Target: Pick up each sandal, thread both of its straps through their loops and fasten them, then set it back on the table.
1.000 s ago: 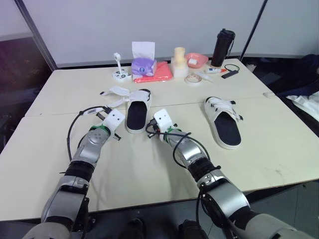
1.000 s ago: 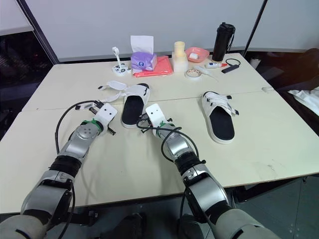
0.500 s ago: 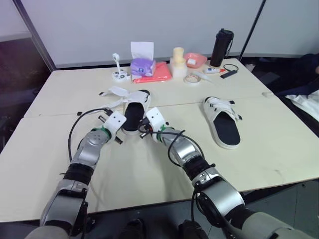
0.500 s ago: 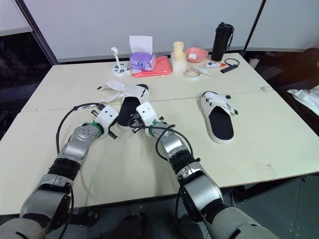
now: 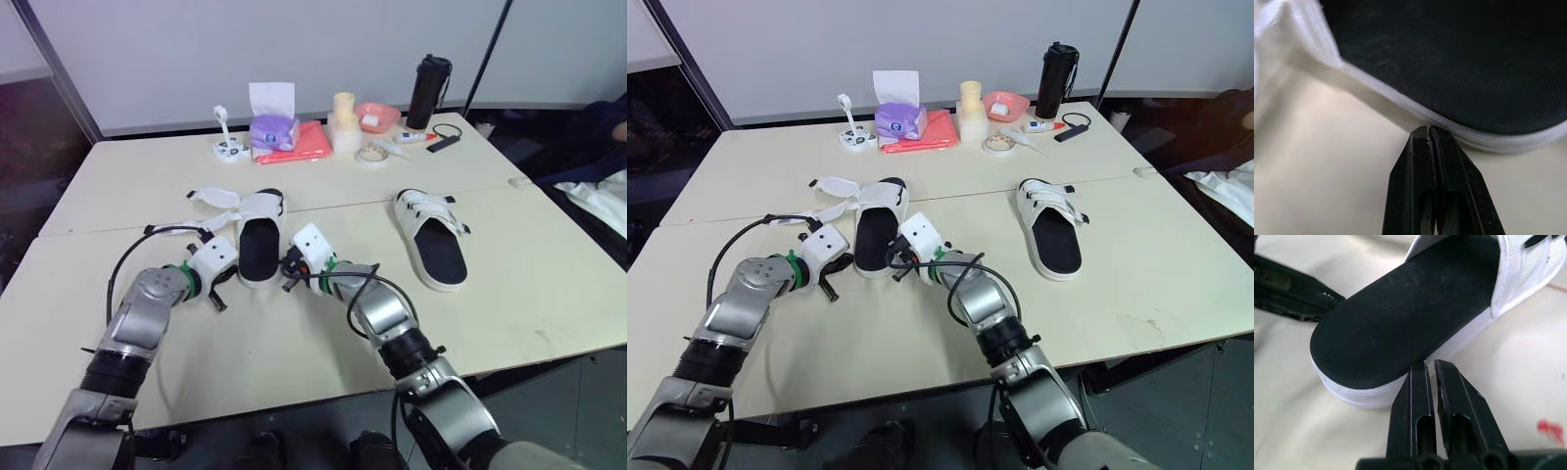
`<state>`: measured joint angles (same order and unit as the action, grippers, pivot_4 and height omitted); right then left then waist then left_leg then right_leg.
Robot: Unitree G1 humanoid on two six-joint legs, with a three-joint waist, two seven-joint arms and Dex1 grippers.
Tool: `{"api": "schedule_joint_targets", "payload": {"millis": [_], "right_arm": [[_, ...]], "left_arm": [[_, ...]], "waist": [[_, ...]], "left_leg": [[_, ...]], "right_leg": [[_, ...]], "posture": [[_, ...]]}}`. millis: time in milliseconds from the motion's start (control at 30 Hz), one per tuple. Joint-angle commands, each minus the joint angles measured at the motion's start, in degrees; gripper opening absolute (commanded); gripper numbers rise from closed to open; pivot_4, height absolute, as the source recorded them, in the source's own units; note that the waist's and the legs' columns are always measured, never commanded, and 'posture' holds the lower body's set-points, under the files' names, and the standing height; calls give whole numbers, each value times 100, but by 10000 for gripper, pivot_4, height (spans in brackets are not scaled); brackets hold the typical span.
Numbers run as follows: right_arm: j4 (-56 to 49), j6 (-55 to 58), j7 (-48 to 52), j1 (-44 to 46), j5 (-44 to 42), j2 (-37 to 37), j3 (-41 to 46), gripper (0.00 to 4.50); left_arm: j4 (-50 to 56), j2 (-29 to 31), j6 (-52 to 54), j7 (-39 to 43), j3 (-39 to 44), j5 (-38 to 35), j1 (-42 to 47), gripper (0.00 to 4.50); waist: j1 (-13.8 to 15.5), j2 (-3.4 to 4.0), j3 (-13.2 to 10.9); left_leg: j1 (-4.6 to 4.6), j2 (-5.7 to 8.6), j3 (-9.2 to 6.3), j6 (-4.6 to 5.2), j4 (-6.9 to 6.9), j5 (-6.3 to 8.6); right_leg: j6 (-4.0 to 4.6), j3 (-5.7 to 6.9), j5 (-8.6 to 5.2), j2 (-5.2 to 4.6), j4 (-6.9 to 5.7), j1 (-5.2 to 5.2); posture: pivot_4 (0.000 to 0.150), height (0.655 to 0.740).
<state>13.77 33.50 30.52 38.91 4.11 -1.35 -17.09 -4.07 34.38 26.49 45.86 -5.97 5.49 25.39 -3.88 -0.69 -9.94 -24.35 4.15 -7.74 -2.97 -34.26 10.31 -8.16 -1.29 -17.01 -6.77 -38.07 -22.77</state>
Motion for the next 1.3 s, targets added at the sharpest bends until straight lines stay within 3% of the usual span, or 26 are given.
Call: {"api": "schedule_joint_targets", "payload": {"millis": [33, 167, 333, 600, 700, 767, 867, 933, 1067, 1300], "right_arm": [[-1055, 721, 658, -146, -376, -178, -318, 2034], [-1620, 1158, 855, -167, -505, -509, -237, 2034], [-1957, 1461, 625, -94, -667, -650, 279, 2034], [-3640, 2888, 741, -460, -1844, -1147, 1450, 2034], [-4267, 3225, 908, -728, -2252, -1570, 1631, 2034], [-4523, 3371, 950, -833, -2488, -1767, 1731, 2034], [-4732, 3479, 939, -932, -2772, -1973, 1838, 11254], [-4779, 3540, 841, -947, -2870, -2056, 1875, 21672], [-4872, 3636, 685, -987, -3041, -2219, 2002, 41270], [-5064, 3764, 351, -1067, -3256, -2364, 2163, 41270]], "left_arm": [[743, 163, 227, 614, -198, -393, -149, 373], [1118, 438, 505, 928, -226, -513, -339, 373], [989, 539, 342, 655, -119, -377, -248, 373], [1281, 780, 164, 546, 232, -591, 12, 373], [1367, 899, 77, 569, 227, -605, 185, 8410], [1271, 819, -126, 412, 102, -491, 388, 18008], [1050, 636, -467, 200, -180, -271, 603, 33566], [897, 520, -698, 105, -350, -128, 686, 44385], [515, 242, -1152, -304, -717, 360, 897, 45000], [-737, -368, -1745, -1381, -1163, 1267, 1492, 45000]], "waist": [[5, 0, 0], [7, 0, -2], [30, -1, -3], [160, -3, -5], [181, -5, -6], [181, -3, -7], [177, -4, -7], [167, -5, -6], [164, -6, -7], [216, -9, -9]], "left_leg": [[0, -1, -1, 0, 0, 0], [-1, -2, 0, 0, 0, 0], [-1, -3, 0, 0, 1, 0], [-4, -4, 0, 0, 0, 0], [-7, -3, 0, 0, 0, 0], [-6, -4, 4, 0, 0, 0], [-5, -4, 10, 1, 0, 0], [-5, -4, 13, 1, 0, 0], [-6, -3, 22, 1, 0, -1], [-6, -1, 26, 2, -6, -1]], "right_leg": [[1, 1, 0, 0, 0, 0], [1, 0, -1, 0, 2, 0], [2, 1, -1, 0, 2, -1], [2, 1, -1, -1, 5, -2], [2, 2, -1, -2, 9, -1], [3, 1, -2, -2, 10, 0], [3, 2, -2, -2, 10, 1], [2, 2, -2, -2, 10, 2], [2, 2, -2, -2, 10, 1], [1, 3, -1, -3, 10, 5]], "posture": [[1500, 7400], [1500, 7400], [1500, 7400], [1500, 7400], [1500, 7400], [1500, 7400], [1500, 7400], [1500, 7400], [1500, 7400], [1500, 7400]]}}
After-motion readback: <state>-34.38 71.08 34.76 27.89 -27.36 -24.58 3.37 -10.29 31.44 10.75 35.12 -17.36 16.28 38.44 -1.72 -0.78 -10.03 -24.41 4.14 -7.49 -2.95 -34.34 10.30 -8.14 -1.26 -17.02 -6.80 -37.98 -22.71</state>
